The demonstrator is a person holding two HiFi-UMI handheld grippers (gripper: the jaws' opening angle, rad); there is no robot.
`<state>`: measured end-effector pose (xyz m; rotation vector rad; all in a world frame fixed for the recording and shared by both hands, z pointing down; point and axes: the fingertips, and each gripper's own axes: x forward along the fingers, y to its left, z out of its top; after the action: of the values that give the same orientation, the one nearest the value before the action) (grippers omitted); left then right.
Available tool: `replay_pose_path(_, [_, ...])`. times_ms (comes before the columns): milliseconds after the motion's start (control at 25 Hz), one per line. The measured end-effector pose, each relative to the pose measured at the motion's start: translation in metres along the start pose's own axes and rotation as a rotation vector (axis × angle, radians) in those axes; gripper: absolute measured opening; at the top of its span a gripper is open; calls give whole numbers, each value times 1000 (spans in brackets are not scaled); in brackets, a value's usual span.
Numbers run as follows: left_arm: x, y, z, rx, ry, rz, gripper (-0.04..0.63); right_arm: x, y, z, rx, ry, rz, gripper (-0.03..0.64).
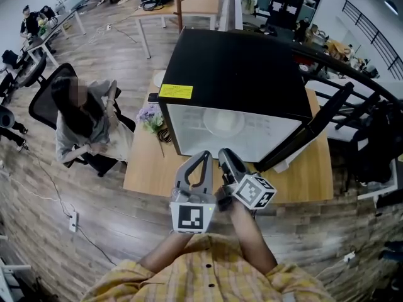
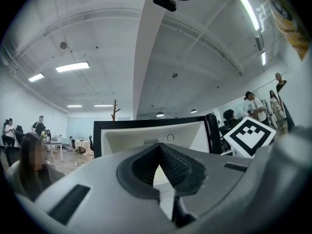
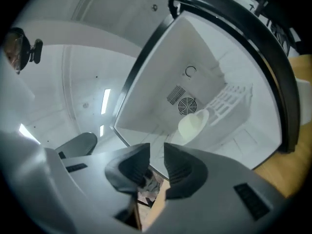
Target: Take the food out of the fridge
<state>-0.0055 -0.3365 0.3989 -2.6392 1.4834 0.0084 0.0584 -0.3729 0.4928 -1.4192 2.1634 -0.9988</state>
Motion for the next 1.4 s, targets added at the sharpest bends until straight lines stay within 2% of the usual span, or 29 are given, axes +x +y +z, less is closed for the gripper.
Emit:
replay_pose_path(320, [9,9,-11,7,20,-7,8,20,-47,-12,339,-38,-41,85])
replay_pose_path(440, [10,13,-11,9,27,-3,8,29,-53,-8,412,-34,-34,124])
replay_pose_path(760, [15,22,-15,6,26,10,8,51,-85,-4,639,-105,-50,124])
replay_pose_path(920, [16,20,-14,28,27,-5,8,59,-96,-7,699,-114,-89,121])
replay_pose_path(1240, [19,22,-16,10,29,-8,8,72,-102,-6,802,-134,-97,64])
replay_pose_path(1360, [19,23,-16,11,26,-7,8,70,-100,-7,821,-137,-105,64])
replay_pose_path(1400, [19,23,-16,9,26,-6,8,69,-100,-7,821,-134,-108,45])
